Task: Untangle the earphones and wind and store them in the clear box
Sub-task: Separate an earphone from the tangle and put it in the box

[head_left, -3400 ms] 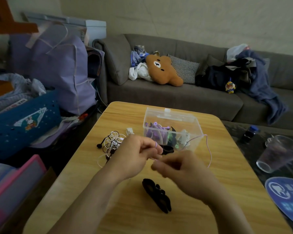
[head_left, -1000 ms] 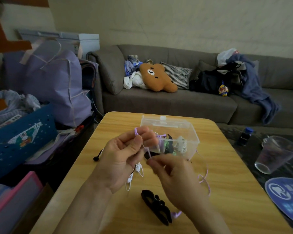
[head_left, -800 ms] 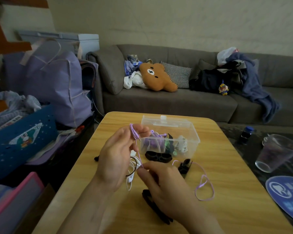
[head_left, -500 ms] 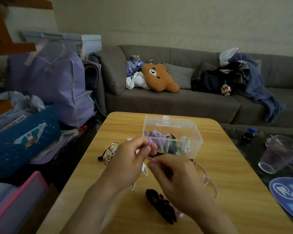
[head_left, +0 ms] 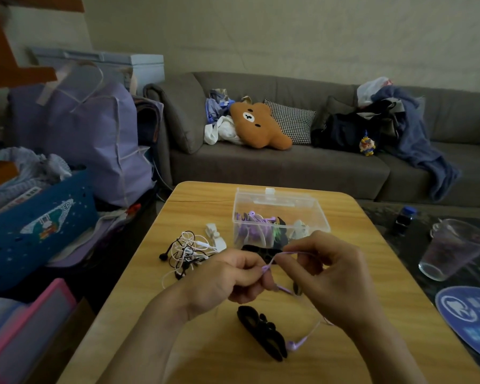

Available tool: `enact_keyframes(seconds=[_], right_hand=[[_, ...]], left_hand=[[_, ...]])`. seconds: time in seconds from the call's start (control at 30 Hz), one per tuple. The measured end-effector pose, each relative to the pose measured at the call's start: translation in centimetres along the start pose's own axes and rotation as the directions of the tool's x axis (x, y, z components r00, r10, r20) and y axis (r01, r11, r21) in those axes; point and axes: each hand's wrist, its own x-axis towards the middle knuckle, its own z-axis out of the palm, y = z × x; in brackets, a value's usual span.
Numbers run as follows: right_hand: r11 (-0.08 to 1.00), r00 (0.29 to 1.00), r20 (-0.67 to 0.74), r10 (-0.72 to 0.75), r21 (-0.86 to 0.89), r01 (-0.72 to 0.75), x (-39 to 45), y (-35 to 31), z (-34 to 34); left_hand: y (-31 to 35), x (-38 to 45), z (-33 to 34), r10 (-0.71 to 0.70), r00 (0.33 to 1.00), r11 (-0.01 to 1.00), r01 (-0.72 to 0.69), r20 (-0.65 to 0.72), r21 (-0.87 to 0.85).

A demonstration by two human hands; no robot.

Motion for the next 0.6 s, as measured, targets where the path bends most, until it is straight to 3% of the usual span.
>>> enact_keyframes(seconds=[0.13,0.3,0.47,0.6], right_hand=[[0.999,0.999,-0.012,-0.048,-0.013,0.048,0.2,-0.2,0.3],[0.99,0.994,0.112,0.004,0.14,-0.02,0.0,-0.7,0.9],[0.966,0.988,0.075,0.135,0.211,-0.148,-0.1,-0.4,1.6],[0.93,0.96,-0.005,0.28,0.251,-0.269,0.3,-0.1,1.3]], left_hand=[[-0.6,0.2,0.1,0.017,1.0,1.0,-0.017,0.0,0.019],[-1.2,1.2,0.4,-0.088,0.962,0.987,0.049,-0.259,-0.154],[-1.5,1.2,0.9,-0.076,0.994,0.988,0.065,-0.076,-0.14],[-1.7,1.4,0.8,-0.026,0.997,0.98,0.011,-0.068,-0.199]])
